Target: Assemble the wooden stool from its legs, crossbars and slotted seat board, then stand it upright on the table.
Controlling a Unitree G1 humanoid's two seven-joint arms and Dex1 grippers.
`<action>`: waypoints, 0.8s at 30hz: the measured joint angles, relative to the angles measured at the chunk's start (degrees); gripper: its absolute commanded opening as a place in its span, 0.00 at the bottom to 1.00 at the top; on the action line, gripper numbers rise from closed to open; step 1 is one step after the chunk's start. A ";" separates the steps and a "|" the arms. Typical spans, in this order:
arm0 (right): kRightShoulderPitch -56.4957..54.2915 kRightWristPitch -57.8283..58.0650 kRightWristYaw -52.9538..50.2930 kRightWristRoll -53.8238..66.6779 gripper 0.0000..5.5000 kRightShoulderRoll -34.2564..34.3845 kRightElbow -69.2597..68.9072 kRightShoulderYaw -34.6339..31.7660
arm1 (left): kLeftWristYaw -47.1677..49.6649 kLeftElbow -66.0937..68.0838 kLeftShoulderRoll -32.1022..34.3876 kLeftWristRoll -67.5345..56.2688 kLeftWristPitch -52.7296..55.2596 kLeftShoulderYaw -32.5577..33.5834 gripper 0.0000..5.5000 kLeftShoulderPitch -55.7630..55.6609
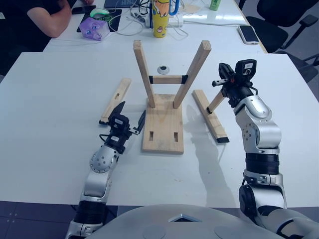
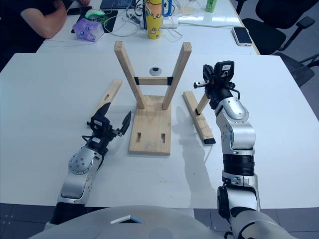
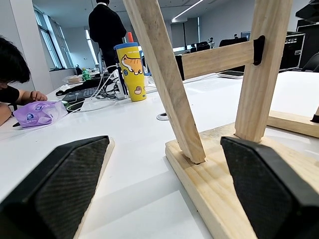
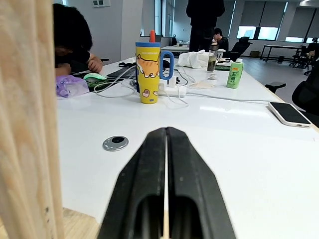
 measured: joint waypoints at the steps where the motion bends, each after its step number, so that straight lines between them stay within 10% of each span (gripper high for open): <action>1: -0.59 -1.82 -0.10 0.02 0.00 0.14 -0.42 -0.54 | 0.03 0.06 -0.02 0.00 -0.09 0.00 0.76 0.00; 11: -15.75 -11.89 -0.63 -1.51 0.00 -3.25 -3.94 -4.21 | 0.27 0.35 -0.52 0.42 -0.45 -0.53 0.76 0.28; 24: 6.74 6.92 4.09 -5.90 0.00 -1.64 14.15 6.16 | -1.11 0.80 0.16 -0.25 -0.19 0.36 0.76 -1.81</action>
